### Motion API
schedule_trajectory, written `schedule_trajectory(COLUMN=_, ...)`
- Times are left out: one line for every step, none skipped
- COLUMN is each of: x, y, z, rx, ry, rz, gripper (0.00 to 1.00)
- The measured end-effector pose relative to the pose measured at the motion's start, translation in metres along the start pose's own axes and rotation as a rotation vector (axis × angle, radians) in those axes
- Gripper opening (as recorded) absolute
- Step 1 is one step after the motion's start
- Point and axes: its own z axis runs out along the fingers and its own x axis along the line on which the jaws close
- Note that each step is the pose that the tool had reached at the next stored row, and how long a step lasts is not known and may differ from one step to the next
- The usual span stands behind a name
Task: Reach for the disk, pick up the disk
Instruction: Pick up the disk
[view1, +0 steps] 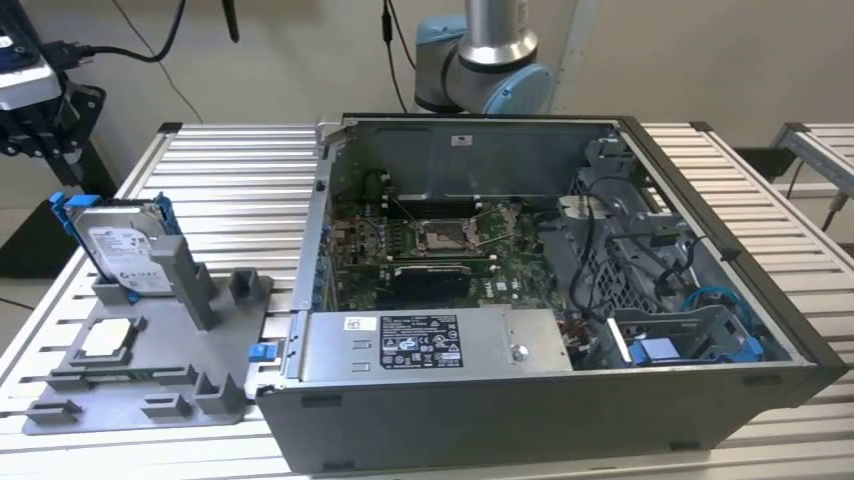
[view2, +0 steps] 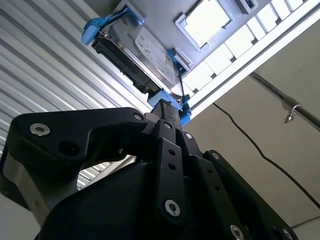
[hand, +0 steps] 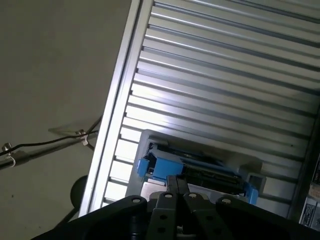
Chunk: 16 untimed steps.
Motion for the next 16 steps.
schedule_trajectory(x=0.0000, y=0.0000, z=0.0000, rx=0.0000, ry=0.0004, rz=-0.009, gripper=0.00)
schedule_trajectory(x=0.0000, y=0.0000, z=0.0000, rx=0.0001, ry=0.0008, rz=-0.019, gripper=0.00)
schedule_trajectory(x=0.0000, y=0.0000, z=0.0000, rx=0.0000, ry=0.0011, rz=-0.029, gripper=0.00)
schedule_trajectory(x=0.0000, y=0.0000, z=0.0000, rx=0.0001, ry=0.0014, rz=-0.037, gripper=0.00)
schedule_trajectory(x=0.0000, y=0.0000, z=0.0000, rx=0.0000, ry=0.0017, rz=-0.045, gripper=0.00)
schedule_trajectory(x=0.0000, y=0.0000, z=0.0000, rx=0.0001, ry=0.0019, rz=-0.053, gripper=0.00)
schedule_trajectory(x=0.0000, y=0.0000, z=0.0000, rx=0.0001, ry=0.0024, rz=-0.061, gripper=0.00)
schedule_trajectory(x=0.0000, y=0.0000, z=0.0000, rx=0.0001, ry=0.0026, rz=-0.070, gripper=0.00)
schedule_trajectory(x=0.0000, y=0.0000, z=0.0000, rx=0.0000, ry=0.0031, rz=-0.081, gripper=0.00)
schedule_trajectory(x=0.0000, y=0.0000, z=0.0000, rx=0.0001, ry=0.0034, rz=-0.091, gripper=0.00)
schedule_trajectory(x=0.0000, y=0.0000, z=0.0000, rx=0.0001, ry=0.0040, rz=-0.104, gripper=0.00)
schedule_trajectory(x=0.0000, y=0.0000, z=0.0000, rx=0.0001, ry=0.0044, rz=-0.117, gripper=0.00)
schedule_trajectory(x=0.0000, y=0.0000, z=0.0000, rx=0.0001, ry=0.0050, rz=-0.131, gripper=0.00)
schedule_trajectory(x=0.0000, y=0.0000, z=0.0000, rx=0.0001, ry=0.0054, rz=-0.145, gripper=0.00)
schedule_trajectory(x=0.0000, y=0.0000, z=0.0000, rx=0.0001, ry=0.0060, rz=-0.158, gripper=0.00)
schedule_trajectory(x=0.0000, y=0.0000, z=0.0000, rx=0.0001, ry=0.0065, rz=-0.171, gripper=0.00)
